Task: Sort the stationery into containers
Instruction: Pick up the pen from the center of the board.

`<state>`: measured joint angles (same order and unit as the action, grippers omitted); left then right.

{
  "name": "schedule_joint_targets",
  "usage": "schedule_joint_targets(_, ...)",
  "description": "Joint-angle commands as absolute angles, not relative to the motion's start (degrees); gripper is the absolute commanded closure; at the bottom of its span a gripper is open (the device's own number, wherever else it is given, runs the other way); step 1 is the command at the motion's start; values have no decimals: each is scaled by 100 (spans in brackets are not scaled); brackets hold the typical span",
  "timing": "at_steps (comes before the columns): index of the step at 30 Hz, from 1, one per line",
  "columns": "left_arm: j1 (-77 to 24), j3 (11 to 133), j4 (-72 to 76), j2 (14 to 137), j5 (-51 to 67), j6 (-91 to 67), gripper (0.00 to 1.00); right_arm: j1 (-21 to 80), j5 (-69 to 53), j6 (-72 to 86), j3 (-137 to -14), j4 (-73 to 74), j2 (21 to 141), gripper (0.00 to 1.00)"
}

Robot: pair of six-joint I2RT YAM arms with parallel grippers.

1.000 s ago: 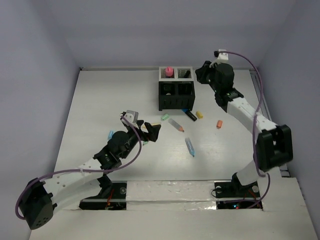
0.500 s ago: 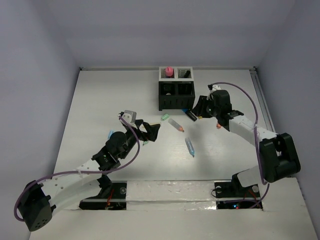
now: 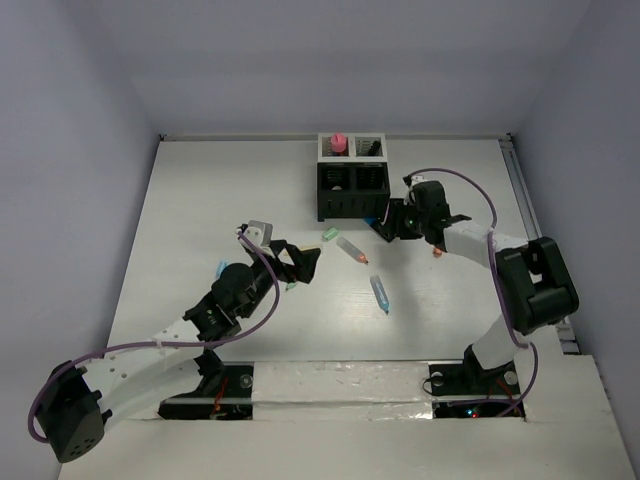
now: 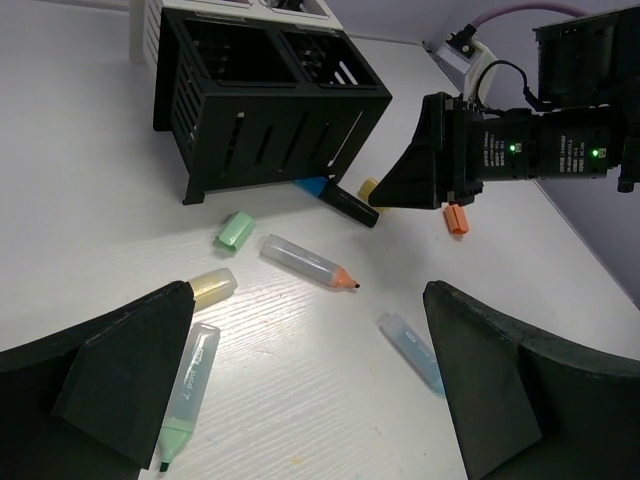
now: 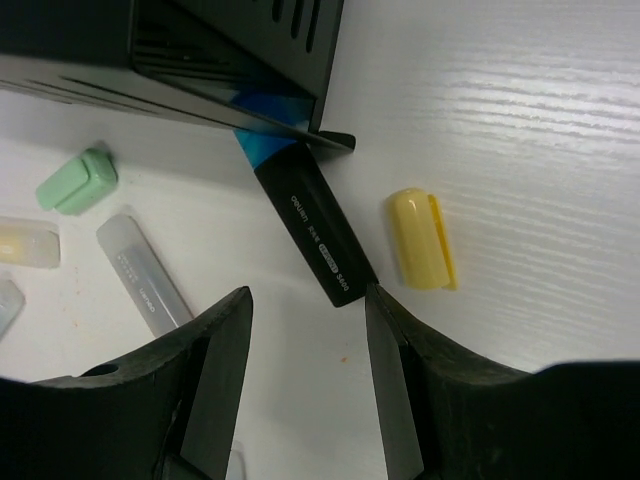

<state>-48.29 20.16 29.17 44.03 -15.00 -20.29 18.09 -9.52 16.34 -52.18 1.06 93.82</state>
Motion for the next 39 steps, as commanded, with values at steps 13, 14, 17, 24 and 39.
schedule_joint_targets(13,-4834,1995,3085,4342,-1494,-2101,1,2153,-378,1521,-5642,-176,10028,46)
schedule_joint_targets(14,-4834,2004,3076,4359,-1485,-2101,1,2214,-326,1538,-5651,-141,10046,46)
schedule_joint_targets(17,-4834,2013,3067,4368,-1485,-2101,1,2381,-89,1564,-5669,-44,10081,47)
schedule_joint_targets(24,-4834,2013,3076,4359,-1450,-2101,1,2795,904,1661,-5730,193,10283,48)
schedule_joint_targets(39,-4834,2021,3076,4395,-1424,-2083,1,2909,1002,1740,-5687,273,10028,45)
